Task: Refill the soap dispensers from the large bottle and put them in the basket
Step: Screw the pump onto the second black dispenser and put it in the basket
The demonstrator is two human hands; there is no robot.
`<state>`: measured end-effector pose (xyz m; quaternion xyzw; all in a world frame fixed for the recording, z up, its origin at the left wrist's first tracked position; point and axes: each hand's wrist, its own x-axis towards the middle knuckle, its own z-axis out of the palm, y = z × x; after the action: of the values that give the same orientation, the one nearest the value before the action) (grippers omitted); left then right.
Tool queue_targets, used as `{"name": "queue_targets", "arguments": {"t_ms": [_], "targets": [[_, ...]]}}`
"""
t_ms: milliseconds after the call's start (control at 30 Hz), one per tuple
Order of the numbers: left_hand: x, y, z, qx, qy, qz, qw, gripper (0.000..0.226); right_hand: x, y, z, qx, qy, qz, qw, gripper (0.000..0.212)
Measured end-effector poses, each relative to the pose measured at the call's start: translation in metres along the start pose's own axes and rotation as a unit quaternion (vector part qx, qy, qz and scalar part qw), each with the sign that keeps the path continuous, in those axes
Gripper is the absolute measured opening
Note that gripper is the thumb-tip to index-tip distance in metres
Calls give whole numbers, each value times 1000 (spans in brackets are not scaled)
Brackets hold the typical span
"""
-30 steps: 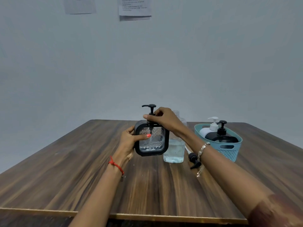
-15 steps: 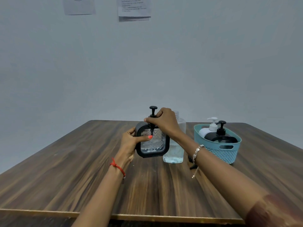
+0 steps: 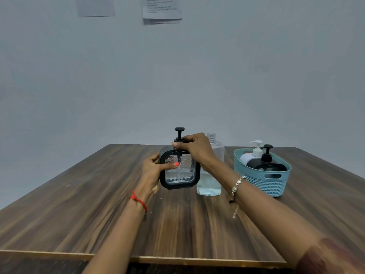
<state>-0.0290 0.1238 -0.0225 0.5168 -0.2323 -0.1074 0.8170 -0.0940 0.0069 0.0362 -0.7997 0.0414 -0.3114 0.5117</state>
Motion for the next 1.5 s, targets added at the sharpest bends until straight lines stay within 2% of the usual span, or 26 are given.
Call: {"name": "queue_targets", "arguments": {"t_ms": [67,133,233,300,400,500,533,600,667,767,867,1033,1133,1200,1300,1500], "targets": [[-2,0,-1,-2,1,5,1000,39,-2,-1,2,-13,6,-13,1000,20],[-4,3,-3,-8,-10,3,1000,40,-3,-3,-3,-2,-25,-14,1000,21],[-6,7,-6,-12,-29,-2,999,40,-3,-8,-11,117,-95,26,988,29],[-8,9,-7,-15,-36,-8,999,40,1,-10,-14,167,-111,33,979,26],[-10,10,-6,-21,-35,-9,999,40,3,-11,-15,188,-90,31,978,20],[-10,12,-3,-13,-31,-6,999,38,-1,-12,-9,218,0,40,975,19],[-10,12,-2,-7,-30,-6,1000,38,-2,-12,-6,209,44,31,976,17],[-11,11,1,8,-29,-5,1000,38,-2,-13,0,148,120,-26,981,31],[-12,9,4,9,-28,-3,1000,38,-1,-13,5,55,159,-97,981,37],[-14,7,9,8,-26,-3,1000,37,-3,-17,7,-71,193,-176,963,41],[-16,7,14,8,-28,-8,1000,37,-3,-17,4,-164,214,-201,942,50],[-20,3,23,19,-31,-4,999,37,-9,-17,-4,-257,233,-219,912,29],[-23,1,29,18,-28,-9,999,39,-12,-20,-8,-312,237,-229,891,28],[-25,0,33,17,-30,-12,999,40,-13,-21,-13,-327,232,-235,885,28],[-28,1,38,16,-34,-14,999,41,-14,-20,-23,-316,204,-219,900,23],[-35,4,54,18,-38,-14,999,39,-27,-20,-50,-149,141,-207,957,22]]}}
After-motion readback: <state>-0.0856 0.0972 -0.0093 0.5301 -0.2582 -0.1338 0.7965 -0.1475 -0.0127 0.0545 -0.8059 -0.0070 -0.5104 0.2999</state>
